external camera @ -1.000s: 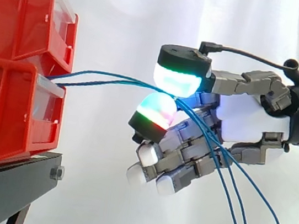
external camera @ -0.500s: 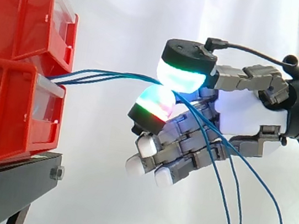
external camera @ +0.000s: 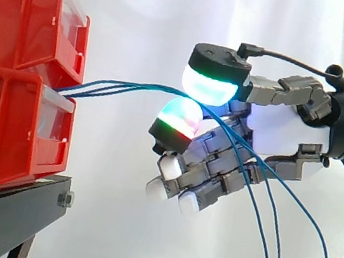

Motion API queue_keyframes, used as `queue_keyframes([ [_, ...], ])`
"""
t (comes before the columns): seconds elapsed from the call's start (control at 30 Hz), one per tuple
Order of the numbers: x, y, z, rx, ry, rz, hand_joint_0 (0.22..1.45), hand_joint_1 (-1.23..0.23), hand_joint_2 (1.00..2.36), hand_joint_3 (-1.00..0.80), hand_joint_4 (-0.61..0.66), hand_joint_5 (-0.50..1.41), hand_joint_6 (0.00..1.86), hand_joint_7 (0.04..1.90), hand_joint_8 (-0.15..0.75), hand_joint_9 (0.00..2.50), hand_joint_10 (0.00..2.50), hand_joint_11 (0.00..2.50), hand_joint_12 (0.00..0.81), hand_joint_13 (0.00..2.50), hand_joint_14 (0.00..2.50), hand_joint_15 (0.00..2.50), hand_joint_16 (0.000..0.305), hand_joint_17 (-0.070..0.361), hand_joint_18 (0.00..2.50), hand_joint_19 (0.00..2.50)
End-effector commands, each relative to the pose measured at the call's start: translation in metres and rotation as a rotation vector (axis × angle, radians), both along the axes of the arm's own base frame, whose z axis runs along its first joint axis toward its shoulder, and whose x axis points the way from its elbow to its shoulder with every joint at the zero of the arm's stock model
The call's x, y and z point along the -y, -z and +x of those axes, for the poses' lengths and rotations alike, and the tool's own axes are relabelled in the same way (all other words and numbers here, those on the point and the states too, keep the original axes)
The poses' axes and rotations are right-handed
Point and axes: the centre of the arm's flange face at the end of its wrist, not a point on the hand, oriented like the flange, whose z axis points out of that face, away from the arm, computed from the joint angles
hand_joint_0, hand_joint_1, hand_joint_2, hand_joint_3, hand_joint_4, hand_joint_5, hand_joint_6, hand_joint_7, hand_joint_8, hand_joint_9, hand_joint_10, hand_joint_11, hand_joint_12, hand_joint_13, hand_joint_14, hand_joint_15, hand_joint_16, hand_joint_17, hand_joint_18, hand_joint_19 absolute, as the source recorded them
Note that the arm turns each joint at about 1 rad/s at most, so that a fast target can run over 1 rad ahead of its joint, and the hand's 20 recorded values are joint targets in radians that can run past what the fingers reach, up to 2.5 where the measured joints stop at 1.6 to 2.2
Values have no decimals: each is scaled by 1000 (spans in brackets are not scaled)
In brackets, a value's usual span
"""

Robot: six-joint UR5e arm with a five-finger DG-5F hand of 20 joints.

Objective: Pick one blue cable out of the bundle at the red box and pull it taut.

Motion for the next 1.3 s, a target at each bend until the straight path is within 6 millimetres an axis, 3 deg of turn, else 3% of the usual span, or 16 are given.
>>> queue_keyframes([
  [0.0,1,0,0,0,1,-1,561,-736,1001,-483,275,-166,817,918,392,942,14,778,369,574,10,286,53,119,573,369],
  [0.27,0,-1,0,3,-1,-7,537,-531,1000,-495,231,-161,811,907,392,961,16,748,371,581,11,292,54,121,577,383],
  [0.43,0,-1,0,3,-1,-7,559,-487,1003,-454,218,-159,804,900,387,957,16,750,366,578,11,302,53,119,571,389],
  [0.8,0,-1,0,1,-1,-7,620,-693,1012,-134,254,-171,834,895,415,974,14,768,389,613,10,292,57,129,633,360],
  [1.27,1,-1,0,1,1,-6,637,-757,1014,-171,269,-175,851,883,399,970,15,795,375,605,12,292,54,121,608,370],
])
